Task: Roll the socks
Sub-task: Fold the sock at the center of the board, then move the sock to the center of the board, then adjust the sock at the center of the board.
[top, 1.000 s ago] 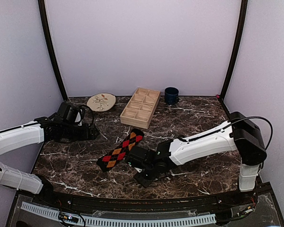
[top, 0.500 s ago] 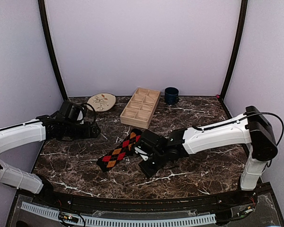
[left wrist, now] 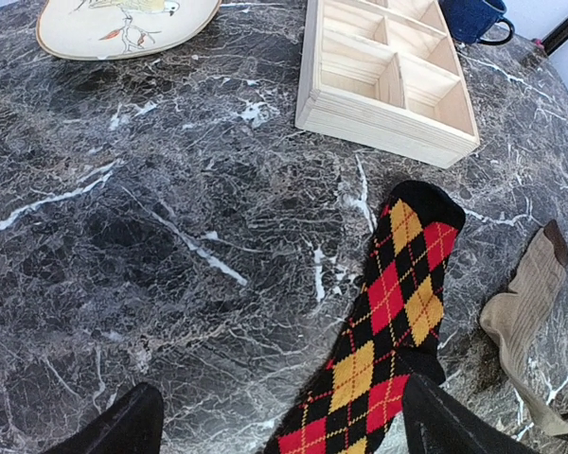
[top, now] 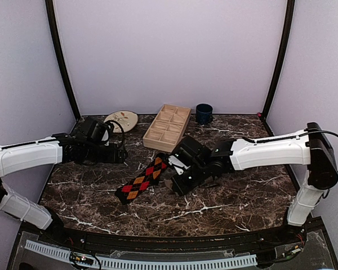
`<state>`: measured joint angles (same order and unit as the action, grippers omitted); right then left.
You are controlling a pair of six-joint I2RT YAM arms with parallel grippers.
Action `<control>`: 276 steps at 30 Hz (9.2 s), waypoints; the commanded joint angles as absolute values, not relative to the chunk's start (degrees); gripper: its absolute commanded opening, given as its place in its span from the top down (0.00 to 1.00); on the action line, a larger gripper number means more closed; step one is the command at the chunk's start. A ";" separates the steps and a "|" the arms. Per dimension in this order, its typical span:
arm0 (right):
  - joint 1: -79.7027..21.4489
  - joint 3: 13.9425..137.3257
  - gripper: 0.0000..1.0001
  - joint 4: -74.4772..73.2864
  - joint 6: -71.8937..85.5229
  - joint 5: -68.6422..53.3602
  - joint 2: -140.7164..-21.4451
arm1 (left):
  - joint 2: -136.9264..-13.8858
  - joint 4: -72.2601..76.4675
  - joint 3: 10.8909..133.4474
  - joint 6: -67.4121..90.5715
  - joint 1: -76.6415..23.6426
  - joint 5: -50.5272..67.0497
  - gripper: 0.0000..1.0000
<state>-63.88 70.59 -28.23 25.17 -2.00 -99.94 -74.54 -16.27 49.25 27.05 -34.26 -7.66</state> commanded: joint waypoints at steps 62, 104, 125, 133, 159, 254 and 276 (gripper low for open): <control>-40.18 56.79 1.00 -24.71 21.19 -1.67 -86.84 | -102.33 -11.58 73.86 16.47 -50.36 -4.17 0.10; -33.62 54.18 1.00 -21.43 16.32 -8.72 -89.30 | -121.35 -14.90 90.97 15.57 -55.99 -5.32 0.10; -32.81 52.19 0.98 -19.29 17.39 -10.63 -90.90 | -124.48 -16.02 90.71 16.45 -55.99 -4.72 0.10; -32.51 51.78 0.84 -18.68 17.96 -9.79 -90.94 | -125.15 -16.34 90.61 16.79 -55.99 -4.35 0.10; -30.83 56.66 0.77 -19.74 16.47 -5.09 -95.48 | -125.57 -17.67 91.65 17.50 -56.43 -5.31 0.10; -55.60 66.45 0.53 -21.96 11.75 19.39 -96.51 | -90.12 -11.21 56.91 33.74 -54.29 -13.68 0.17; -64.38 74.58 0.74 -20.25 13.79 25.20 -107.94 | -85.02 -9.35 50.24 36.37 -52.08 -9.71 0.23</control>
